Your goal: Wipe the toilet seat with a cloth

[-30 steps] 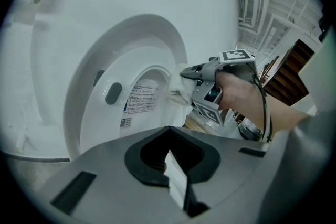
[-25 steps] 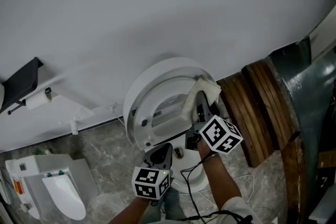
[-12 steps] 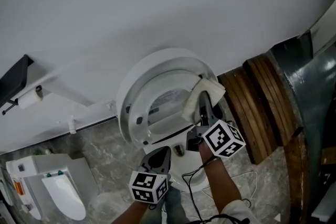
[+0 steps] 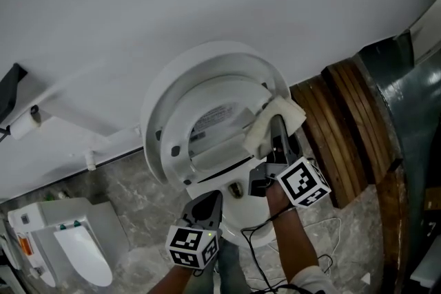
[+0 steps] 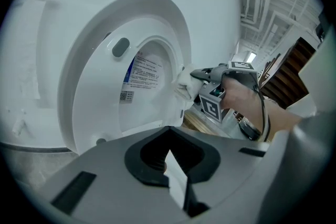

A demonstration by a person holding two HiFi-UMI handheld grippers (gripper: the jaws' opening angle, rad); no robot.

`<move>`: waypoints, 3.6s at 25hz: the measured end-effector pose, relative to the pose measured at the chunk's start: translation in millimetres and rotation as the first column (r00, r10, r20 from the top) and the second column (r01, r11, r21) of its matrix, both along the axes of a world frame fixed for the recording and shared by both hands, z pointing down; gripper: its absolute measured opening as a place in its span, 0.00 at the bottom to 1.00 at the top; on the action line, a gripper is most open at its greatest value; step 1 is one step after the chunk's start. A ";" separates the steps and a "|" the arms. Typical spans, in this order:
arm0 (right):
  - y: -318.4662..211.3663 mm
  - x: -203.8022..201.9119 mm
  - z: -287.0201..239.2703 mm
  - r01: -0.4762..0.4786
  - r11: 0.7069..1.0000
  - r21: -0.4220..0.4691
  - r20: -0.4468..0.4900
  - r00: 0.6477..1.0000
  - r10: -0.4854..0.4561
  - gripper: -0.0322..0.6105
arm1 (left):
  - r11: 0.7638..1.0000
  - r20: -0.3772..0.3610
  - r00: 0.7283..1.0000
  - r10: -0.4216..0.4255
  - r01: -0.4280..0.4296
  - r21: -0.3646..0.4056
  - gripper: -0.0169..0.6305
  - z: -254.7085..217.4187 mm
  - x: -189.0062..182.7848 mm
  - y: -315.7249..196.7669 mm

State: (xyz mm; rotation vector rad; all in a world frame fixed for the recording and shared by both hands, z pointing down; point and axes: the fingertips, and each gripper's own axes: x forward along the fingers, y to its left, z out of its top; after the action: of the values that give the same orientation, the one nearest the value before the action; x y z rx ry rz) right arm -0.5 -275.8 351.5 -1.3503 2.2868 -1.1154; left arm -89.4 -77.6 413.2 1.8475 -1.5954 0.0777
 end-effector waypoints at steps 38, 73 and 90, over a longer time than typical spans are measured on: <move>3.0 50.9 111.4 -0.110 0.986 -0.124 -0.061 0.993 0.103 0.21 | 0.999 -0.022 1.000 -0.002 0.001 -0.048 0.02 54.6 23.0 13.7; 35.5 77.7 186.1 -0.210 0.953 -0.217 -0.015 0.977 0.212 0.21 | 0.995 -0.039 0.999 0.016 -0.019 -0.099 0.02 95.0 29.8 44.0; 70.5 41.0 214.7 -0.169 0.952 -0.255 0.025 0.983 0.181 0.21 | 0.993 -0.027 1.000 0.005 -0.009 -0.117 0.02 105.3 26.5 64.9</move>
State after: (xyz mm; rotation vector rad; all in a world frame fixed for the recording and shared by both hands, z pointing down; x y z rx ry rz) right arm 40.5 -205.3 566.2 -1.5642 1.9966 -1.3964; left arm -63.0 -12.7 518.5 1.7570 -1.5331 0.1460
